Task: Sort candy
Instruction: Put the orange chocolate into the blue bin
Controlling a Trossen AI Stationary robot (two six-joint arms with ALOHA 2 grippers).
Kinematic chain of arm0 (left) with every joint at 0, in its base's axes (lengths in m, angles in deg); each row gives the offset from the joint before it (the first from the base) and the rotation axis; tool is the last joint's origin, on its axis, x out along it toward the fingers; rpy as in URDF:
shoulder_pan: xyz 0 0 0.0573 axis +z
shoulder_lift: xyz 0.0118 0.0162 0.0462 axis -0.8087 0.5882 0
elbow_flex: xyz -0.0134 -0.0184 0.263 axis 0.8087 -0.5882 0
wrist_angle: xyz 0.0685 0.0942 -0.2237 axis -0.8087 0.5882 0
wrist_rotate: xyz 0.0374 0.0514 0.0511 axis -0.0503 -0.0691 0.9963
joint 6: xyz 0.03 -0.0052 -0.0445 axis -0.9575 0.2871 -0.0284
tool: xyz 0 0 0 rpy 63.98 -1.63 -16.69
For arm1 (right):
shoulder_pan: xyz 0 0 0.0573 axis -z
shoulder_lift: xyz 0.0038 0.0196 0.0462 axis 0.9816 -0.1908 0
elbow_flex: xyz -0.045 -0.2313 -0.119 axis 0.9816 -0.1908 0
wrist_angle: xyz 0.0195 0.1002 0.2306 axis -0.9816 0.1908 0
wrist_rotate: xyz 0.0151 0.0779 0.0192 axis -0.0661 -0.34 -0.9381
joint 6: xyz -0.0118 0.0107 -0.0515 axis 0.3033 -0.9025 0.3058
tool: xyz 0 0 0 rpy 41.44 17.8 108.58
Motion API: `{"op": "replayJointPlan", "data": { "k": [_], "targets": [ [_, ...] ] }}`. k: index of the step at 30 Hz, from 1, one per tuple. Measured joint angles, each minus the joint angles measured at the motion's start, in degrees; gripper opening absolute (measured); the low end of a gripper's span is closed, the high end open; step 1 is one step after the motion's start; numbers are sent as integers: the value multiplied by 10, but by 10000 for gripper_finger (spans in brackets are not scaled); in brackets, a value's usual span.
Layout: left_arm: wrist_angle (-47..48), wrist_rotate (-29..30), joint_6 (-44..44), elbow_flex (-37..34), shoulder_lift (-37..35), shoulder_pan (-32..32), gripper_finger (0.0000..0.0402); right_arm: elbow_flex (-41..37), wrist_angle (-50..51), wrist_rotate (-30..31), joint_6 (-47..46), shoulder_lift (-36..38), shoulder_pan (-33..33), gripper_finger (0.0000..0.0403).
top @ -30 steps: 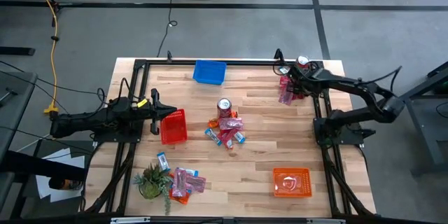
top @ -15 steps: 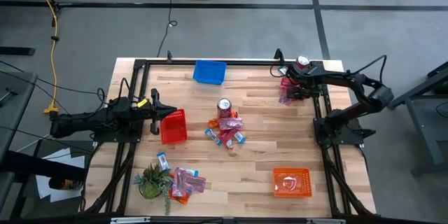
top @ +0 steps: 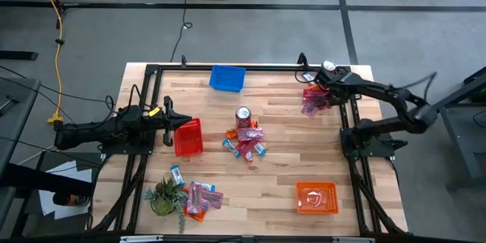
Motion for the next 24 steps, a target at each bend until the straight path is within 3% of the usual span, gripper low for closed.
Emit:
{"op": "replayJointPlan", "data": {
  "k": [3, 7, 13, 18, 24],
  "targets": [
    [0, 0, 0, 0, 0, 0, 0, 5, 14, -13, 0, 60, -17, 13],
    [0, 0, 0, 0, 0, 0, 0, 8, -30, -83, 9, 146, -50, 10],
    [0, 0, 0, 0, 0, 0, 0, 8, -249, -193, -16, 220, -115, 6],
    [0, 0, 0, 0, 0, 0, 0, 9, -476, -207, -11, 177, -168, 6],
    [0, 0, 0, 0, 0, 0, 0, 27, -671, -209, 19, 33, -213, 6]
  ]
}}
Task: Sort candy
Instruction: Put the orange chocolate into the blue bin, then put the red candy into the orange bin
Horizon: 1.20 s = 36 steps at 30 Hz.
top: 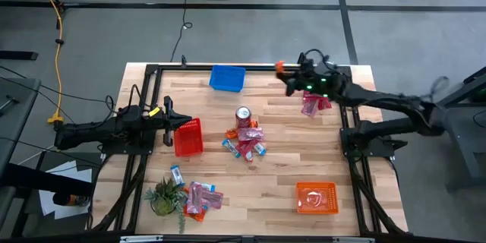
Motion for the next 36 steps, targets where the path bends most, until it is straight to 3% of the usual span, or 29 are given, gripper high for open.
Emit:
{"op": "replayJointPlan", "data": {
  "k": [11, 21, 24, 29, 33, 36],
  "targets": [
    [0, 0, 0, 0, 0, 0, 0, 230, 12, -41, 90, -294, -20, 7],
    [0, 0, 0, 0, 0, 0, 0, 453, 111, -42, -2, -497, -21, 16],
    [0, 0, 0, 0, 0, 0, 0, 524, 175, -32, -4, -542, -23, 46],
    [0, 0, 0, 0, 0, 0, 0, 647, 322, 4, 26, -597, -23, 137],
    [0, 0, 0, 0, 0, 0, 0, 719, 404, 13, 66, -606, -22, 201],
    [0, 0, 0, 0, 0, 0, 0, 746, 466, -4, 89, -599, -22, 222]
  ]
}}
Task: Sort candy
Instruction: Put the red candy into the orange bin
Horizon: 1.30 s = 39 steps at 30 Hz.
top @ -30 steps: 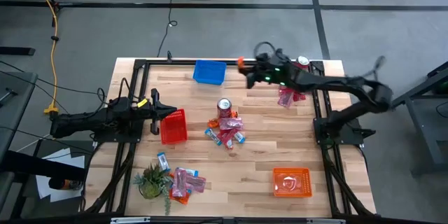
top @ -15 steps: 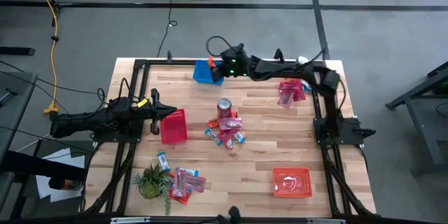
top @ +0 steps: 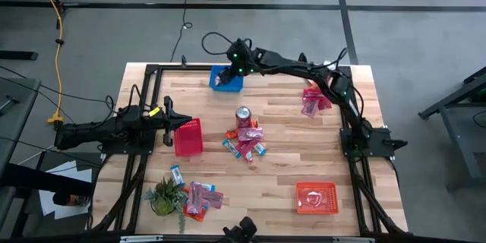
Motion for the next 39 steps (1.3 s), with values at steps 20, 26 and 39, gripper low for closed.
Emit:
{"op": "replayJointPlan", "data": {
  "k": [20, 26, 39],
  "targets": [
    [0, 0, 0, 0, 0, 0, 0, -458, 260, 149, -212, 370, -48, 227],
    [0, 0, 0, 0, 0, 0, 0, -590, 263, 139, -297, 460, 43, 227],
    [0, 0, 0, 0, 0, 0, 0, -598, 183, 178, 154, 368, 196, 227]
  ]
}}
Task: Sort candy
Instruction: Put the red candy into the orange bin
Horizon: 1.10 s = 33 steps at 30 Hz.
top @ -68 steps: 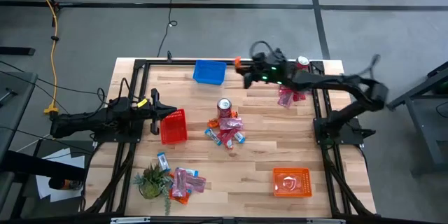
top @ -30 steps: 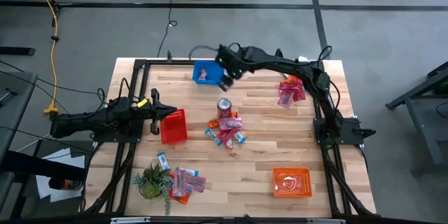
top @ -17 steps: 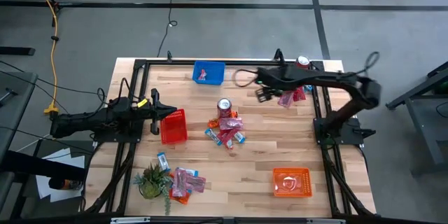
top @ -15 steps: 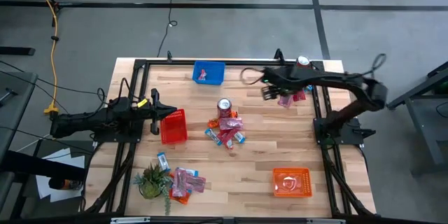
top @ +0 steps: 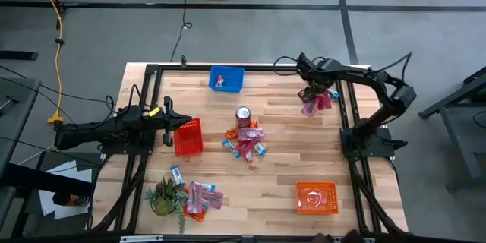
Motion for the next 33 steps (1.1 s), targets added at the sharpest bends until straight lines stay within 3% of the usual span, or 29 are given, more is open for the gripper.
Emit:
{"op": "replayJointPlan", "data": {
  "k": [6, 11, 14, 16, 19, 20, 24, 27, 30, 33],
  "targets": [
    [0, 0, 0, 0, 0, 0, 0, 6, 4, 1, 157, -46, 12, 227],
    [0, 0, 0, 0, 0, 0, 0, 6, 4, 3, 213, -64, 12, 221],
    [0, 0, 0, 0, 0, 0, 0, 6, 3, 6, 214, -67, 12, 184],
    [0, 0, 0, 0, 0, 0, 0, 6, 1, 7, 214, -65, 12, 132],
    [0, 0, 0, 0, 0, 0, 0, 6, 3, 7, 214, -41, 7, 33],
    [0, 0, 0, 0, 0, 0, 0, 6, 7, 4, 213, -30, 7, 18],
    [0, 0, 0, 0, 0, 0, 0, 6, 27, -4, 197, 29, 7, 27],
    [0, 0, 0, 0, 0, 0, 0, 6, 35, -21, 172, 78, 7, 7],
    [0, 0, 0, 0, 0, 0, 0, 6, 16, -94, 106, 121, 4, 7],
    [0, 0, 0, 0, 0, 0, 0, 6, -85, -180, 0, 140, -15, 2]
  ]
}}
